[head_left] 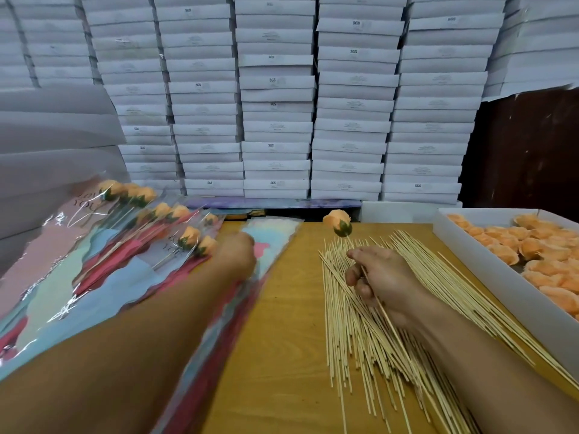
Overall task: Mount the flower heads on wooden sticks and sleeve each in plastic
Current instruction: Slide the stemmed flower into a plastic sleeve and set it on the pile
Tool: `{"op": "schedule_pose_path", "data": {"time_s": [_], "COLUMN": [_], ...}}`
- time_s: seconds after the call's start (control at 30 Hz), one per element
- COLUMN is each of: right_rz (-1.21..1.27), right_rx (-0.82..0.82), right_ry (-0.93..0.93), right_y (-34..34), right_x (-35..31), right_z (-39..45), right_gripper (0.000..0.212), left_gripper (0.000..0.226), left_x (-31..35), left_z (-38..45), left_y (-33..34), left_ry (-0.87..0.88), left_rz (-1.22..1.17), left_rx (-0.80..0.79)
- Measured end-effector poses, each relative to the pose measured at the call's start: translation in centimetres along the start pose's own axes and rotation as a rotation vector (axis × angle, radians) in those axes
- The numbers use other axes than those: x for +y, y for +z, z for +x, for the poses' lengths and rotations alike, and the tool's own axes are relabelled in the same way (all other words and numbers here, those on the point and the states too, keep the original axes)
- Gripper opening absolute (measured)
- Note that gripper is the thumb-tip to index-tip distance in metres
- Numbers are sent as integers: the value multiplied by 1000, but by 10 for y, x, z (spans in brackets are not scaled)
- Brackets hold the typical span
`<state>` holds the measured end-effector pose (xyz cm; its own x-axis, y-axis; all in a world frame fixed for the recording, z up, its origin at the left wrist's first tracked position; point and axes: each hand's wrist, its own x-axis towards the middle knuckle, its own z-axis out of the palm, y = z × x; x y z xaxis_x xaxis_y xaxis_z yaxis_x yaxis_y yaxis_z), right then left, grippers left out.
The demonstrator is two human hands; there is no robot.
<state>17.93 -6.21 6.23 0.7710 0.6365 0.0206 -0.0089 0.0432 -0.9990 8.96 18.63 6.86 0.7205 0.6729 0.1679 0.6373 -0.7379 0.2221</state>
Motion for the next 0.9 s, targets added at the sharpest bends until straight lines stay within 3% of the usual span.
{"op": "schedule_pose_path", "data": {"time_s": [0.2,0.3,0.53,0.67,0.9], "right_rz": [-23,-32,-26,-5,10], "right_rx": [4,7,-16,-29,48], "right_ry": [3,6,27,41,-21], "right_y": [1,1,-1,0,2], "right_x": [5,7,7,5,-2], "right_z": [4,5,6,3,-2], "right_gripper": [15,14,14,13,33], "left_gripper": [40,42,39,35,30], "left_x": [-72,-77,-61,-41,17], "left_z": [8,4,-14,-28,-68], "left_y": [23,28,11,-4,-23], "left_ry": [83,121,176,207,394], "left_rz": [190,163,149,1,-218], "left_rx": [-126,-70,28,59,186]}}
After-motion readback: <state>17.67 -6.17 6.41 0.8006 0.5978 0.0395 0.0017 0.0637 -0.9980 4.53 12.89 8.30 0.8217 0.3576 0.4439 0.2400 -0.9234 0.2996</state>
